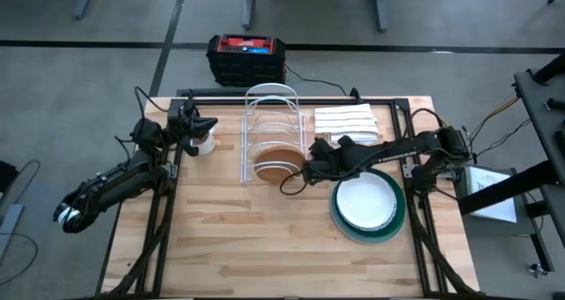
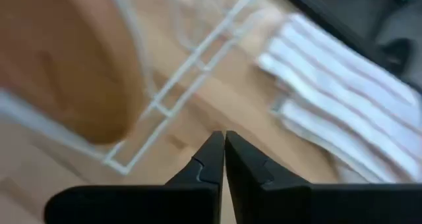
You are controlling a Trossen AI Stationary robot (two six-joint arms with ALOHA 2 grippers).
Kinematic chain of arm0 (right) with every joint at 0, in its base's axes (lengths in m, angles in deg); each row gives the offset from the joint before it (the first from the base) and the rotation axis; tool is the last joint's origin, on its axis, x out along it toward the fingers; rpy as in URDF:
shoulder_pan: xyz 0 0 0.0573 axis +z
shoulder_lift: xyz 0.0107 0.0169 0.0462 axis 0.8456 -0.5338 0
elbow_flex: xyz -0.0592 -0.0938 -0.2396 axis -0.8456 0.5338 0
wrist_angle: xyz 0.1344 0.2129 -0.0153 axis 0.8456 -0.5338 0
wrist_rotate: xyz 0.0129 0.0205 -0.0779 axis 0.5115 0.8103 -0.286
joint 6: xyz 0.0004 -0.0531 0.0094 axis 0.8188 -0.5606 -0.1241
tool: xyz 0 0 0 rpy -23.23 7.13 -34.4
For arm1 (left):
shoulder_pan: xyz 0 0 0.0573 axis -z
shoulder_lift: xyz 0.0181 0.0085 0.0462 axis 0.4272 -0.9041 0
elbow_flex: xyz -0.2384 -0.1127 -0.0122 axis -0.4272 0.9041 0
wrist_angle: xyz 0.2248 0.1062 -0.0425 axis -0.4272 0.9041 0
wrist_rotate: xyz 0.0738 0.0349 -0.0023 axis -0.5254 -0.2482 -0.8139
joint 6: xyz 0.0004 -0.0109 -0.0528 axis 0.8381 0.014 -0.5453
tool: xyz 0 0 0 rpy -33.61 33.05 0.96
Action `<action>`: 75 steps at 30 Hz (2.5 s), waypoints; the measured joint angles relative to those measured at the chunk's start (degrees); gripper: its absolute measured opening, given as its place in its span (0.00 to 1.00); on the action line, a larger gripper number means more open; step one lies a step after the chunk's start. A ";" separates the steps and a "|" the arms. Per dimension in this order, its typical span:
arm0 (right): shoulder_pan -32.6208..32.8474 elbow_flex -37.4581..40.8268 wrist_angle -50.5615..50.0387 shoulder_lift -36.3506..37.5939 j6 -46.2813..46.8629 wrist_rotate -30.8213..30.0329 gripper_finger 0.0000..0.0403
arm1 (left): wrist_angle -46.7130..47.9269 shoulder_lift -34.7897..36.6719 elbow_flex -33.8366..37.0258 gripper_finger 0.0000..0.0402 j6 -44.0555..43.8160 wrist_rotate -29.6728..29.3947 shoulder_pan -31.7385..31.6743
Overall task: Sort dishes
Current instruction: Put the brown plate in the dish rack, then put the white plate in the dish rack
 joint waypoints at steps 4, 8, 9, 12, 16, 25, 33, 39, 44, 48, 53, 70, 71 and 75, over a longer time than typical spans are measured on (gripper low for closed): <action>-1.39 2.39 11.10 -0.02 -6.44 3.56 0.00 | 0.00 0.00 -0.01 0.00 0.33 -0.01 0.00; -1.79 3.38 17.59 -0.02 -10.21 4.68 0.00 | 0.00 0.00 -0.01 0.00 0.41 -0.01 0.00; -1.79 3.38 18.35 -0.02 -10.60 4.69 0.00 | -0.02 0.01 0.00 0.00 0.40 -0.01 0.00; -1.79 3.40 19.42 -0.02 -11.60 4.76 0.00 | -0.01 0.00 -0.01 0.00 0.40 -0.01 0.00; -1.82 3.40 20.97 -0.02 -12.61 4.74 0.00 | -0.02 0.00 -0.01 0.00 0.42 -0.01 0.00; -1.84 3.38 26.90 -0.02 -16.92 6.09 0.00 | 0.00 0.00 -0.01 0.00 0.41 -0.01 0.00; -1.82 2.59 26.36 -0.02 -18.07 3.87 0.00 | -0.02 0.00 -0.01 0.00 0.41 -0.04 0.00; -1.77 1.92 23.48 1.99 -17.83 2.64 0.00 | 0.00 0.00 0.00 0.00 0.42 -0.04 0.00; -1.35 1.85 13.95 6.77 -14.91 4.76 0.00 | -0.04 -0.05 -0.01 0.00 0.40 -0.04 0.00; -1.31 1.87 3.76 11.30 -14.54 12.00 0.00 | -0.02 -0.09 -0.01 0.00 0.90 -0.04 0.00; -1.27 2.68 -4.36 16.00 -14.62 19.14 0.00 | 0.00 -0.15 -0.01 0.00 1.01 -0.06 -0.01; -1.38 20.33 -17.49 25.50 14.46 27.57 0.06 | 0.04 -2.16 -0.01 0.00 1.70 -0.76 0.00; -1.40 21.70 -17.37 25.76 14.99 28.36 0.07 | -0.02 -2.39 -0.01 0.00 1.70 -1.15 0.00; -1.39 26.35 -17.02 26.12 17.38 29.32 0.11 | 0.00 -3.32 -0.01 0.00 1.73 -1.68 -0.01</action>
